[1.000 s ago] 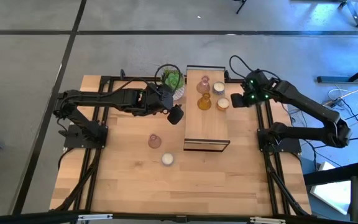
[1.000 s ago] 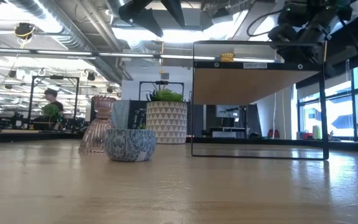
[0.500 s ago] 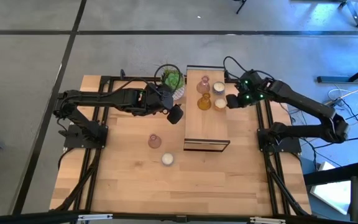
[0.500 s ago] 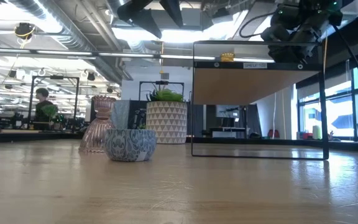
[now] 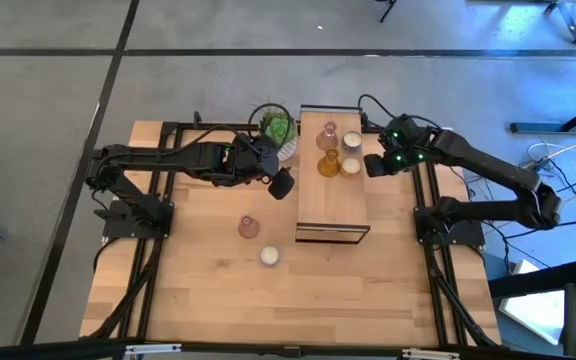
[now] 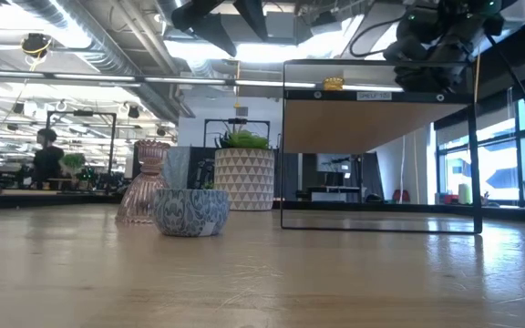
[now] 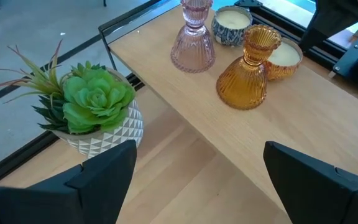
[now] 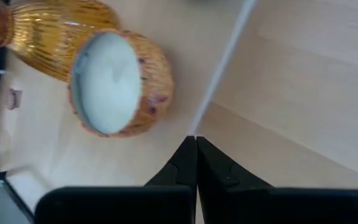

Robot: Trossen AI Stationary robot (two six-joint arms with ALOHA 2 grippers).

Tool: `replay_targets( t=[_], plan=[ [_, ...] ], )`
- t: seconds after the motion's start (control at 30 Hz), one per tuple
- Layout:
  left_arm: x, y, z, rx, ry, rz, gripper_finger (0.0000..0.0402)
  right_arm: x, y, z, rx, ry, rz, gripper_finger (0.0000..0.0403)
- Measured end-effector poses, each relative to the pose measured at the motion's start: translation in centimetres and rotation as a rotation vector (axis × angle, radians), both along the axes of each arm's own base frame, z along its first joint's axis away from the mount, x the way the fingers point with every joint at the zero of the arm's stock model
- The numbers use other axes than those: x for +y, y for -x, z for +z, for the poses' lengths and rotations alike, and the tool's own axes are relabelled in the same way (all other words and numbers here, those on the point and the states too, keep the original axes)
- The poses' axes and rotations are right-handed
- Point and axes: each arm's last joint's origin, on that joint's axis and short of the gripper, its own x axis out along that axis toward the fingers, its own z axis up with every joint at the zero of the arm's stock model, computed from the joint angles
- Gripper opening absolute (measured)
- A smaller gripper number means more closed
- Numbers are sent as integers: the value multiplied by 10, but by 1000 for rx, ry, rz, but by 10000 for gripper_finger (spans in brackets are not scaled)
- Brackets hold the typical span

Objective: Pick & Place candle stick holders
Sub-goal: Put the pink glass candle holder on the shelf aligned with the orange glass candle holder

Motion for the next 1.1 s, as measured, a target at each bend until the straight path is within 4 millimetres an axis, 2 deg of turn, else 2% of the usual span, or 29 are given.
replay_targets(
  t=[0.17,0.37,0.5,0.63,0.9,1.1],
  plan=[
    [0,1,-1,15,1,0,349,6,9,8,-33,17,6,0],
    [-1,7,-7,105,45,-25,349,22,21,25,-219,-27,180,0],
    [-4,10,-11,163,130,-110,349,34,30,36,-351,-92,271,0],
    [-8,10,-12,185,209,-240,349,47,40,45,-411,-165,253,6],
    [-16,18,-19,300,348,-390,349,77,59,56,-428,-206,156,72],
    [-51,30,-24,436,365,-444,349,98,64,57,-389,-252,127,131]
  ],
)
